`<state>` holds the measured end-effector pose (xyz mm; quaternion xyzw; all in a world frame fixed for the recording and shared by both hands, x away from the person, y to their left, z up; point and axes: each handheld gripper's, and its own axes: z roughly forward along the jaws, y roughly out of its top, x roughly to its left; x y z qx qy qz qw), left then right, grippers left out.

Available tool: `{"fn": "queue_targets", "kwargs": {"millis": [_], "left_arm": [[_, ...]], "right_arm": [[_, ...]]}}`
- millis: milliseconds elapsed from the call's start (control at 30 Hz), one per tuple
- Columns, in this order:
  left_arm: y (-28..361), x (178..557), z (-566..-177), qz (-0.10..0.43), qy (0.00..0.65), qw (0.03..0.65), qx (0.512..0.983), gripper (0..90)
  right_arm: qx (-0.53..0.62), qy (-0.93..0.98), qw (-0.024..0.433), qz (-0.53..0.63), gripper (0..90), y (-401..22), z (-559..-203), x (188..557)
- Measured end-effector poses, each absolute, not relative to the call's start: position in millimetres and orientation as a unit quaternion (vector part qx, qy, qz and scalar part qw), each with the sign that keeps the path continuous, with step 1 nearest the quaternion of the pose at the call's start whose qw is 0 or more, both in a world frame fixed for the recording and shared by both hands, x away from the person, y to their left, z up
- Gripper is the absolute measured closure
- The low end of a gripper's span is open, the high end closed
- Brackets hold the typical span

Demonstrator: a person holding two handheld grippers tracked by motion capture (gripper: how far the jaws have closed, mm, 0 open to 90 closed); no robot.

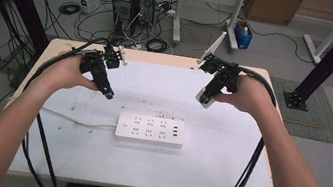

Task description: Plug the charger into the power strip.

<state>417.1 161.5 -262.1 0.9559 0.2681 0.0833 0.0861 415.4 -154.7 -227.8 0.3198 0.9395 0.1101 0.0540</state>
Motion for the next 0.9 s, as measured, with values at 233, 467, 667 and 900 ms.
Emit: {"fn": "queue_targets", "kwargs": {"millis": [233, 467, 667, 900], "left_arm": [[165, 416, -264, 0.083, 0.265, 0.085, 0.957, 22.9], [168, 411, -262, 0.081, 0.255, 0.095, 0.959, 22.9], [173, 401, -260, 0.086, 0.254, 0.098, 0.958, 22.9], [180, 393, -261, 0.087, 0.255, 0.097, 0.958, 22.9]], "right_arm": [[0.231, 0.967, 0.054, 0.090, 62.4, -128, -245, 421], [0.145, 0.987, 0.034, 0.053, 62.4, -88, -277, 423], [0.077, 0.996, 0.028, 0.033, 62.4, -59, -307, 422], [0.027, 0.999, 0.015, 0.022, 62.4, -44, -334, 421]]}}
